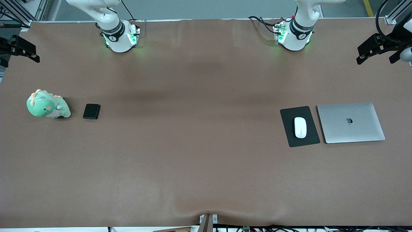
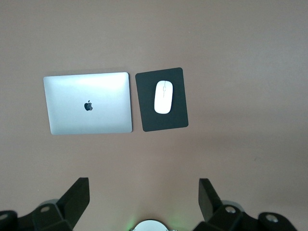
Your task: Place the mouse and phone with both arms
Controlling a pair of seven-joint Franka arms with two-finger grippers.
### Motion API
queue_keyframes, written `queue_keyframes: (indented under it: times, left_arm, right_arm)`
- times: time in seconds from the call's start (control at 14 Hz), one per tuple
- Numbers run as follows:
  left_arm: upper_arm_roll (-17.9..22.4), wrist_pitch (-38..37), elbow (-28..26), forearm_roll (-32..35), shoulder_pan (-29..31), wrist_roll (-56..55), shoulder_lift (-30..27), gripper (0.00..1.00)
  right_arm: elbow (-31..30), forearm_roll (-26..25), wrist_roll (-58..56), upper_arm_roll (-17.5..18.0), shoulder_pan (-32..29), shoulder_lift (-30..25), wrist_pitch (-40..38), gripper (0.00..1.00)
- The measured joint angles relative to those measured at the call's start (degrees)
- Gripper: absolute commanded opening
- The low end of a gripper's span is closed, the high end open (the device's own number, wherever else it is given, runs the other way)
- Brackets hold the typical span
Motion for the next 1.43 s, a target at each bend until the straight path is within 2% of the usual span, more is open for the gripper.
queue_keyframes:
  times: [0.5, 0.86, 1.43]
  left_arm:
    - [-0.1, 0.0, 0.4, 0.0, -0.2, -0.1, 0.4, 1.0]
    - [-0.2, 0.0, 0.4, 0.0, -0.2, -0.1, 0.6, 1.0]
    - [-0.1, 0.0, 0.4, 0.0, 0.0, -0.1, 0.6, 1.0]
  right_arm:
    - [-0.1, 0.3, -0.1, -0.4, -0.2, 0.0, 0.0, 1.0]
    - [-0.2, 2.4, -0.1, -1.0, -0.4, 0.0, 0.0, 1.0]
    - [-0.2, 2.3, -0.2, -0.9, -0.4, 0.0, 0.0, 1.0]
